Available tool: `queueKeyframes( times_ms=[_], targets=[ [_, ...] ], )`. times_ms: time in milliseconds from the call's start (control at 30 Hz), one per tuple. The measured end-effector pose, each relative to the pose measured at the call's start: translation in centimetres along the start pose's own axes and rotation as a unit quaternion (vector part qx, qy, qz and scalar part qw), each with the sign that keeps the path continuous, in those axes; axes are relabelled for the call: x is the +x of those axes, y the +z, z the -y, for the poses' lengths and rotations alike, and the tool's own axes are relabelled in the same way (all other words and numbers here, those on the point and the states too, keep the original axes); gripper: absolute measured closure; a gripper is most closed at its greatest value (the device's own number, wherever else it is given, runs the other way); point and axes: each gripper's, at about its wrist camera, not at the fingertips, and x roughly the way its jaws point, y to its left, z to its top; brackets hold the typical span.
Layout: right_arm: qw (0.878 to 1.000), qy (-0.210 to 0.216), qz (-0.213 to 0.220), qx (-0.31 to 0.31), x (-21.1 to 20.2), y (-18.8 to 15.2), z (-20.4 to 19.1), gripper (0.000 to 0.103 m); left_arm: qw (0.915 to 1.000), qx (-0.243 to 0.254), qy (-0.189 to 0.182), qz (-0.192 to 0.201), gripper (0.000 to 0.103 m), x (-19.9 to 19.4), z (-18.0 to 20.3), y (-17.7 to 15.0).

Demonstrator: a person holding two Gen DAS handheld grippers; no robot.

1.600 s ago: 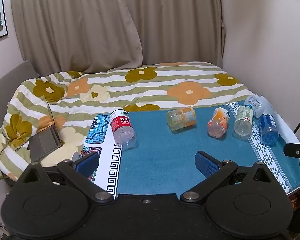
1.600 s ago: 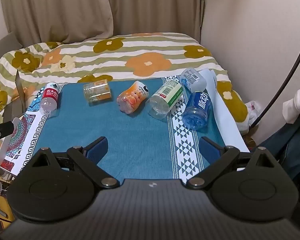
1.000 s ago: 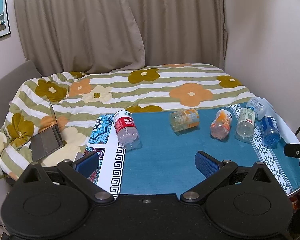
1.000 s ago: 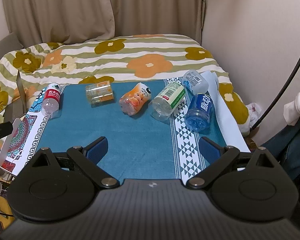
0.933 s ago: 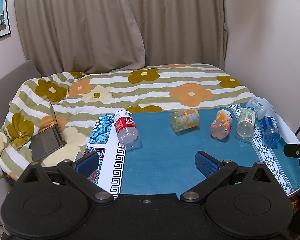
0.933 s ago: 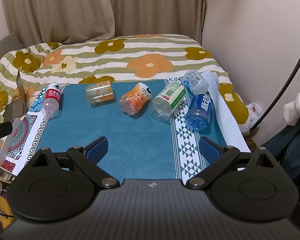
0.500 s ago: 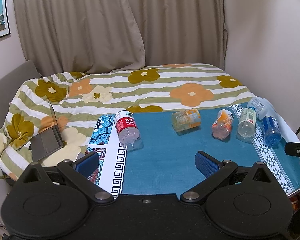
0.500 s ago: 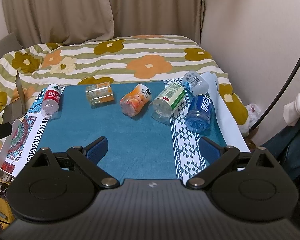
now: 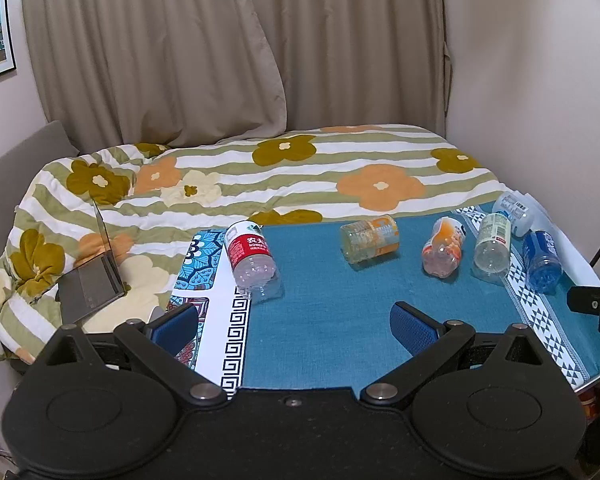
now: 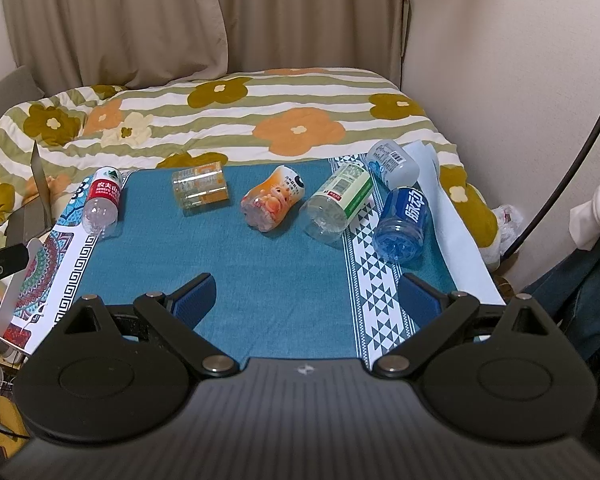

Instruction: Flip cup upright

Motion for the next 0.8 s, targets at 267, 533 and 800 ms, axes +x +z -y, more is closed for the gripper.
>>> queueKeyframes(
  times_ms=[267,533,800],
  targets=[
    [1.000,0.000,-0.004,0.004,0.4,0.1,0.1,0.000,0.9996,0.011,0.005,-0.025,0.000,0.8,0.5,0.5],
    [1.000,-0.006,-0.007,0.018,3.1,2.2,3.9,0.000,0.9990,0.016,0.006,-0.042,0.000,2.5,2.0,1.4],
    [0.999,-0.009,-0.022,0.028,9.8,3.9,9.4,0.000,0.9943,-0.004,0.011,-0.106,0.000,5.3,4.2,0.7]
  ],
)
